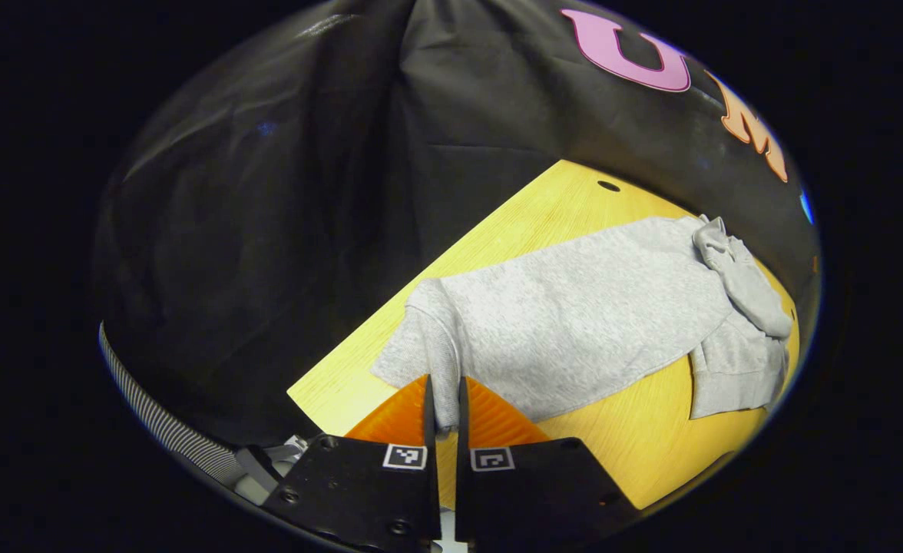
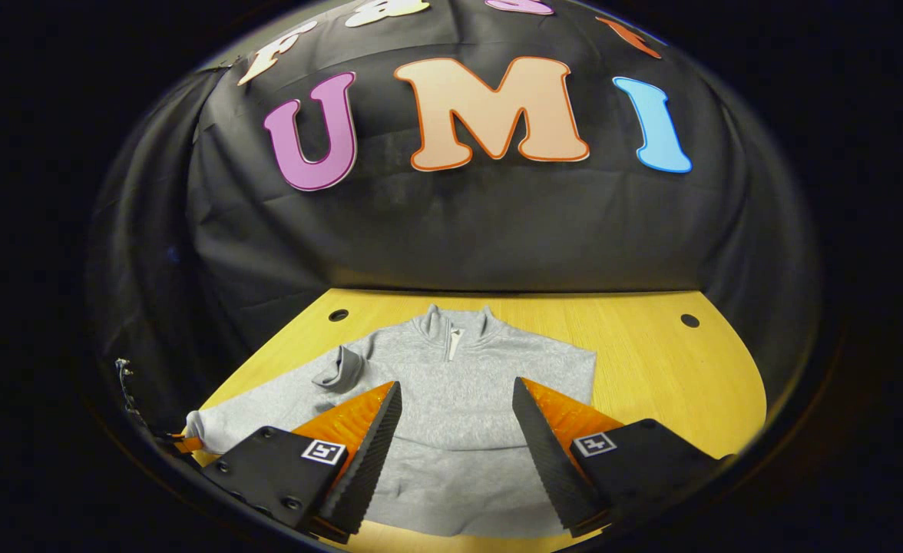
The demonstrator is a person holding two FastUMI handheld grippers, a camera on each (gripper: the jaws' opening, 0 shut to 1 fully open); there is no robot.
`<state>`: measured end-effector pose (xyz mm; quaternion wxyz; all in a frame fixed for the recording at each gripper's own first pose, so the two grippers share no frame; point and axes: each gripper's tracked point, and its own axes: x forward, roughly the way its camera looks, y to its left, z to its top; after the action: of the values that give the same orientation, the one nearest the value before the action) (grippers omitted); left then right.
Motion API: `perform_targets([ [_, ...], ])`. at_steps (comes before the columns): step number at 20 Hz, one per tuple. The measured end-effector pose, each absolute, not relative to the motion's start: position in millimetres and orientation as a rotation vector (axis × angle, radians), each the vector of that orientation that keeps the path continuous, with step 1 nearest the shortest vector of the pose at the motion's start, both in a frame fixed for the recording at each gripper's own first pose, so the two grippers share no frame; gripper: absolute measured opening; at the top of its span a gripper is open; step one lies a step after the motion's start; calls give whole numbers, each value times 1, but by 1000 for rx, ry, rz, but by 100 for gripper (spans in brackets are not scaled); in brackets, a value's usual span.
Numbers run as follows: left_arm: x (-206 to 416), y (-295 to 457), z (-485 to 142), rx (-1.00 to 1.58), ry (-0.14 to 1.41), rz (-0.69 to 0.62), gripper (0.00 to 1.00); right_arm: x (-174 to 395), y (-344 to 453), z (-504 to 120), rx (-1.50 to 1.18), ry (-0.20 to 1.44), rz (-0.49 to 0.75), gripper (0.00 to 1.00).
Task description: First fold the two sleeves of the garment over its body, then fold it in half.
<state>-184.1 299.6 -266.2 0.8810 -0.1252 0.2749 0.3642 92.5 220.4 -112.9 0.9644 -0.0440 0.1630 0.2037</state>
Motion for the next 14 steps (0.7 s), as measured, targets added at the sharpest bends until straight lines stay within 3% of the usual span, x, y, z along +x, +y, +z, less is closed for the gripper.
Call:
perform_targets([
  [5,-158,283,-243,-254,512,684,0,96,192,-104,-82,316,380,92],
  [14,-67,181,-161,-232,399,415,1,87,124,-98,-64,306,308,92],
])
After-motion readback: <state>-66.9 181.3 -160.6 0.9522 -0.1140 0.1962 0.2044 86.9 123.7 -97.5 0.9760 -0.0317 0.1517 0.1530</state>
